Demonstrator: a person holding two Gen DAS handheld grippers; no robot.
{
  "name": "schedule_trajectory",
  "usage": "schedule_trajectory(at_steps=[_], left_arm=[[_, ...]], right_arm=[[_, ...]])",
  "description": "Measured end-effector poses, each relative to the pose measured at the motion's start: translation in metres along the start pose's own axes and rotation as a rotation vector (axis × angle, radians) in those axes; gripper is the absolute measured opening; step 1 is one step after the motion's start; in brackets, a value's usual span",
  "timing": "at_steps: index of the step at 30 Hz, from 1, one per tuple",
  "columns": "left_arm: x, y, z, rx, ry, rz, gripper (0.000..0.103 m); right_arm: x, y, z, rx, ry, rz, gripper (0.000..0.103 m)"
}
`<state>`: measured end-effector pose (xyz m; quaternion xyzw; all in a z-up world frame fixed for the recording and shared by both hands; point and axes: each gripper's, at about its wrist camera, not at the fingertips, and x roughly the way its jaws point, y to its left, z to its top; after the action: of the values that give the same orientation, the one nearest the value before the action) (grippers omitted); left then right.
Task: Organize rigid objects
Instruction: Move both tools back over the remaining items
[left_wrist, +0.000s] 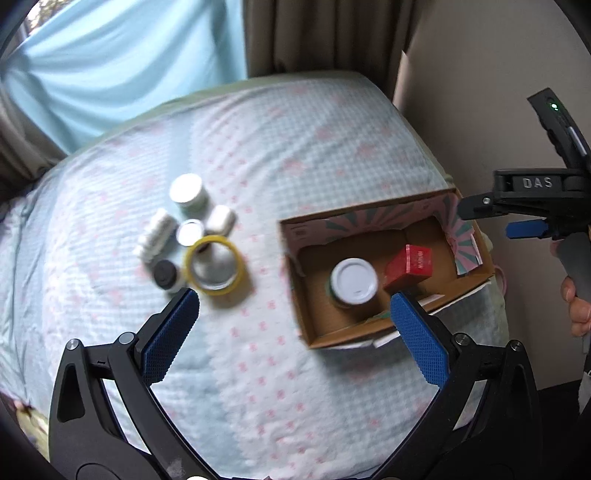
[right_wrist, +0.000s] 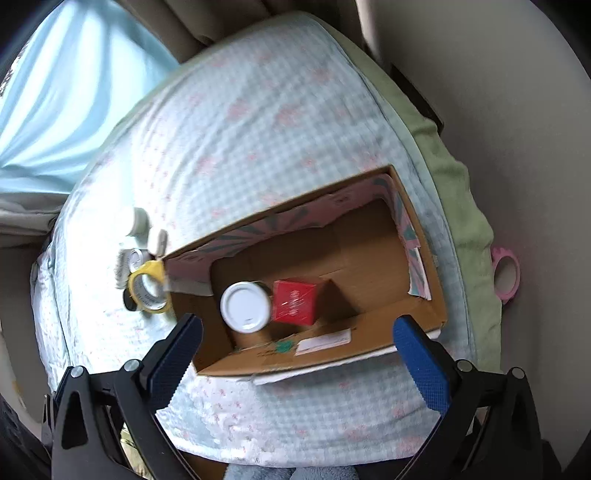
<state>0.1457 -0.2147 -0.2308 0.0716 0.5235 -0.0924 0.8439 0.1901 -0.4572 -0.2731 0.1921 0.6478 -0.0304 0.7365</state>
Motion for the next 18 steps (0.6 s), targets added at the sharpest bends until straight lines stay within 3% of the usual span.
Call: schedule_trajectory(at_steps=[11, 18], left_arm=[[-0.067, 0.109, -0.014, -0.042, -0.121, -0.020, 0.103], [-0.091, 0.187, -0.017, -0.009, -0.166, -0.066, 0.103]], right_arm=[[-0.075, 0.090, -0.069, -0.125, -0.261, 0.060, 0.103], [-0.083, 0.169, -0.114, -0.153, -0.366, 0.094, 0.103]])
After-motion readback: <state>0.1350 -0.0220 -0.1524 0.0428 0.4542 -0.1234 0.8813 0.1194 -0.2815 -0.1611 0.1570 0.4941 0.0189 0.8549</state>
